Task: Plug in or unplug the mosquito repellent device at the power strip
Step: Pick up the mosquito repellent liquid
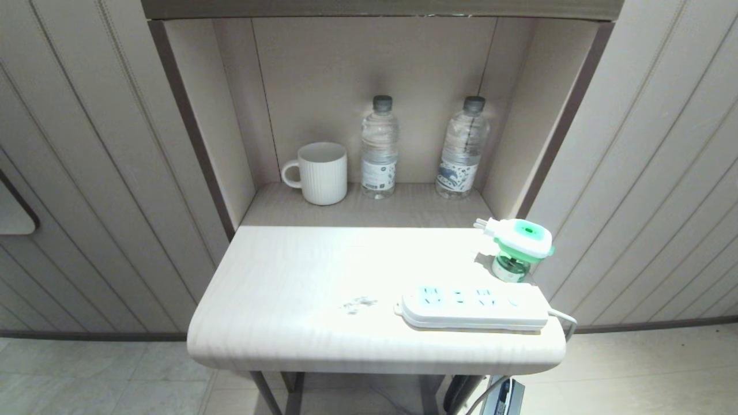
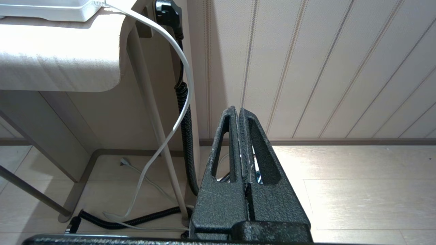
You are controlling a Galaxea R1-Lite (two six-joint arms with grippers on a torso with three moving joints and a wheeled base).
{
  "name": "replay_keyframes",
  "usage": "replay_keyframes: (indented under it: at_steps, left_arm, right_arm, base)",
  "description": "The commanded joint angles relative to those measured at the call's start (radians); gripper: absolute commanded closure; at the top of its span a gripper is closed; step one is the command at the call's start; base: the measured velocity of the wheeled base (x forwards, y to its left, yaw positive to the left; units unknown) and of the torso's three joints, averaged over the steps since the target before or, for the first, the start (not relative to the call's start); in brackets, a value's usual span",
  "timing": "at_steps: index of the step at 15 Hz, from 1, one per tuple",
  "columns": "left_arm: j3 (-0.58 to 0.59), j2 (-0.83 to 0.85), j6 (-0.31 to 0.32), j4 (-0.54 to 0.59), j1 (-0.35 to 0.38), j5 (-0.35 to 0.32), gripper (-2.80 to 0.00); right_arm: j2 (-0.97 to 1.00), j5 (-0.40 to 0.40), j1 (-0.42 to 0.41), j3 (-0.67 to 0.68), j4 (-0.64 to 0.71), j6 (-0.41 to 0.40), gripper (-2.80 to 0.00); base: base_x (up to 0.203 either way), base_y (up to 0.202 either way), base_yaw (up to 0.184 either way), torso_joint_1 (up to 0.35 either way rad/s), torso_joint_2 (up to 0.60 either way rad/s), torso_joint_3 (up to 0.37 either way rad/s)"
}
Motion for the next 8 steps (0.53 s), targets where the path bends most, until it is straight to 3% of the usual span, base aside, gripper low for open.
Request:
replay_keyframes:
  at_steps: [1, 8]
  left_arm:
    - [0.0, 0.0, 0.001, 0.001, 0.0, 0.0, 0.0]
    - [0.0, 0.0, 0.001, 0.001, 0.0, 0.0, 0.0]
  right_arm:
    - [0.0, 0.001, 0.0, 0.0, 0.0, 0.0, 0.0]
    - [-0.002, 0.002, 0.0, 0.0, -0.002, -0.005, 0.0]
  base:
    - [0.0, 0.0, 0.0, 0.0, 0.0, 0.0]
    - [0.0, 0.0, 0.0, 0.0, 0.0, 0.0]
